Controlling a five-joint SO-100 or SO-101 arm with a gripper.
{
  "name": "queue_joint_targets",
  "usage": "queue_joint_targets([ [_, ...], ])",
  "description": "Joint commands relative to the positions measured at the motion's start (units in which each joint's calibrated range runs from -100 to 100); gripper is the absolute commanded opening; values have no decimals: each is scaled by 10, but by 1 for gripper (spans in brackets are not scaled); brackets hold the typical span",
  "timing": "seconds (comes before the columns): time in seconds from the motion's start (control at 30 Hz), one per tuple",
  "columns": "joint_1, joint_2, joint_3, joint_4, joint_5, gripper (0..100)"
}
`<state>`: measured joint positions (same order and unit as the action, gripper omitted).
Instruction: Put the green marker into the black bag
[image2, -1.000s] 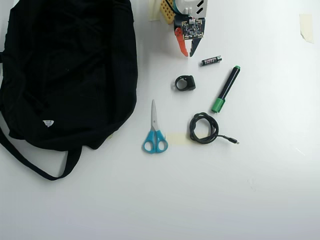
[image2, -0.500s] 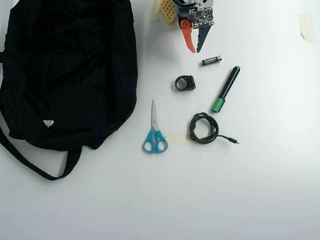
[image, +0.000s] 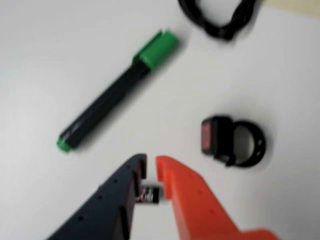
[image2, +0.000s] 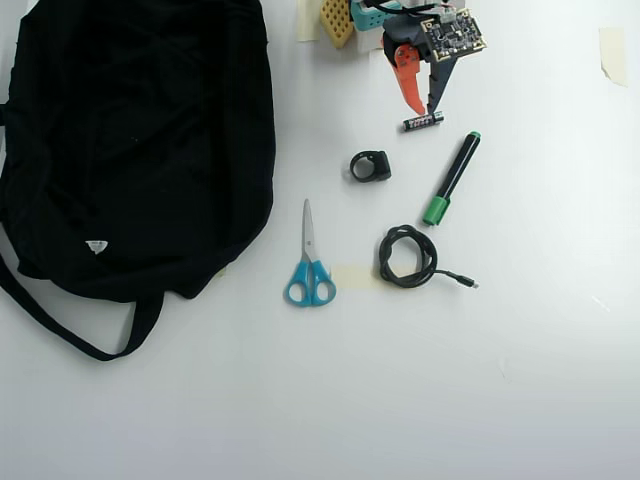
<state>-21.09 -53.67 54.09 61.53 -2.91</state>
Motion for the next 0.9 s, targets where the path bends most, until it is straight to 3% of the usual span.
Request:
queue_joint_targets([
  [0.0,-12,74,-96,-12,-2,2],
  [0.27,-27,200,-191,-12,-6,2],
  [0.43,-48,245,-238,-11,-55,2],
  [0.7,-64,332,-312,-8,-65,2],
  [0.87,-64,381,-355,-4,-100,2],
])
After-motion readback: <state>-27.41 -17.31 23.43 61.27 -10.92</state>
